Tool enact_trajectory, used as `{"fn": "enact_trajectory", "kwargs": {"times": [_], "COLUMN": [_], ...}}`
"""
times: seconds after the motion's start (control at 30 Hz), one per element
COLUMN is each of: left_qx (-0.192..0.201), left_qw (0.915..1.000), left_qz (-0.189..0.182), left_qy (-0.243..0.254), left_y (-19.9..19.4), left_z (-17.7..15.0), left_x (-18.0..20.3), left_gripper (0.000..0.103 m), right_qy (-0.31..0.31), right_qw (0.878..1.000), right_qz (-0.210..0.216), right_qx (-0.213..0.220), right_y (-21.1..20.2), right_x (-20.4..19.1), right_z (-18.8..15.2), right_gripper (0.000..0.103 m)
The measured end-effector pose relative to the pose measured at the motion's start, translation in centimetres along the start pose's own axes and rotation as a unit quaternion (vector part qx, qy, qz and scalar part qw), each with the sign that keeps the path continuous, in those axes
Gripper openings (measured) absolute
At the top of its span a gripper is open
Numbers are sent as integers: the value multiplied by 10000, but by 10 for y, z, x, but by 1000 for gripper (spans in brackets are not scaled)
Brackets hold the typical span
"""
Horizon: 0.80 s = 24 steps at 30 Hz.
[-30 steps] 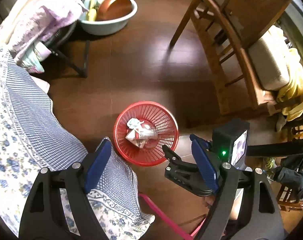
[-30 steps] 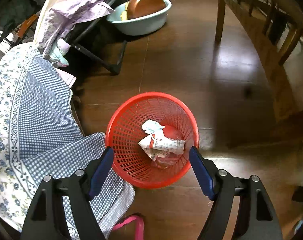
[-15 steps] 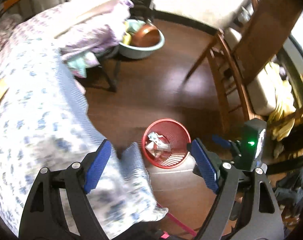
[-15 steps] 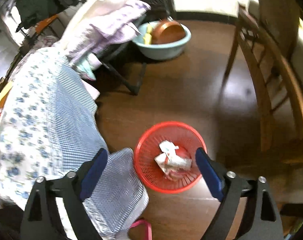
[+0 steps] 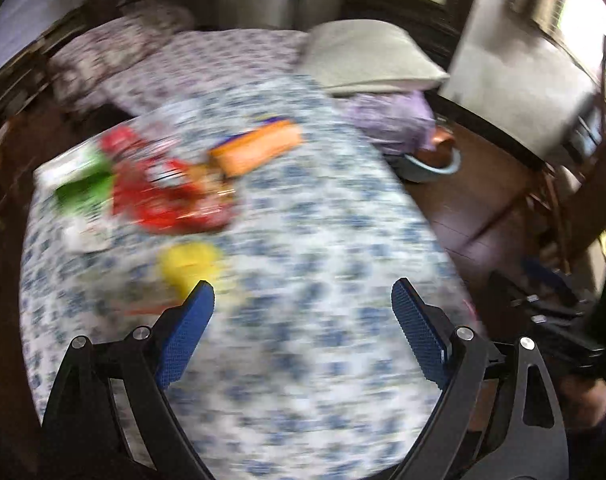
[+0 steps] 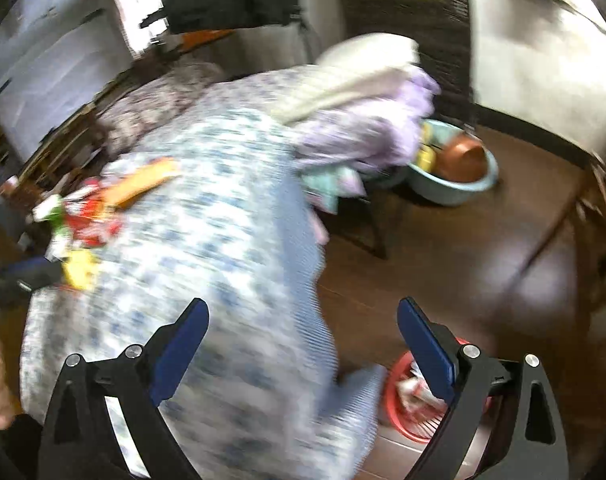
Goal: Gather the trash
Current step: 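Return both grippers to the bed and approach the yellow ball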
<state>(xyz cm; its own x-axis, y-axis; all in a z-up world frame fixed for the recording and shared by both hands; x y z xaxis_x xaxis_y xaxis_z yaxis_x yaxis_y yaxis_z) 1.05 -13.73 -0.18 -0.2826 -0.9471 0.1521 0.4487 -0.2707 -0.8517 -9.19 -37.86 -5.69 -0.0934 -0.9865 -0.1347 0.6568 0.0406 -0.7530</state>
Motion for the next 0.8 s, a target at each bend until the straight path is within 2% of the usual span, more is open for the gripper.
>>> {"fn": "enact_trajectory", "kwargs": {"times": [0.07, 0.2, 0.4, 0.5, 0.57, 0.67, 0.73, 0.8], "left_qx": [-38, -66, -19, 99, 115, 8, -12, 5], "left_qw": [9997, 9982, 9956, 9943, 9931, 9915, 9907, 9901], "left_qz": [111, 151, 302, 455, 608, 681, 706, 724], "left_qy": [-233, -570, -888, -962, -999, -1107, -1163, -1204], "left_y": [5, 13, 13, 9, 10, 14, 15, 13], "left_z": [2, 0, 7, 8, 4, -2, -3, -4], "left_x": [-30, -65, -104, -123, -135, -151, -155, -157], "left_gripper": [87, 87, 87, 87, 88, 88, 88, 88], "right_qy": [-223, -586, -370, -437, -470, -383, -441, -573], "right_qw": [9994, 9972, 9978, 9970, 9966, 9965, 9962, 9966], "right_qz": [260, 452, 532, 615, 665, 733, 749, 589], "right_qx": [94, 140, 136, 168, 154, -144, -101, 31], "right_y": [1, 9, 34, 47, 55, 70, 68, 64], "right_x": [-34, -91, -146, -168, -173, -168, -166, -164], "right_z": [22, 54, 86, 89, 85, 73, 71, 70], "right_gripper": [93, 94, 94, 94, 94, 94, 94, 94]}}
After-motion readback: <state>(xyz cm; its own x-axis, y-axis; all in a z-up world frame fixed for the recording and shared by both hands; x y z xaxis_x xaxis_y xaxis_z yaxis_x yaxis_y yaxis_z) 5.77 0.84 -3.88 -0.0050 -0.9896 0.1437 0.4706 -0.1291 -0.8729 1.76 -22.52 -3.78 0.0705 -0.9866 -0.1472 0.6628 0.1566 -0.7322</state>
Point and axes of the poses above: each gripper's, at about its wrist camera, not at the fingertips, and y roughly the way its jaws point, x to its right, z to its top, the point moved 1 cm from there along y, roughly the way its jaws point, and after that the axes turned 8 degrees about -y, right-handed, at the moved point
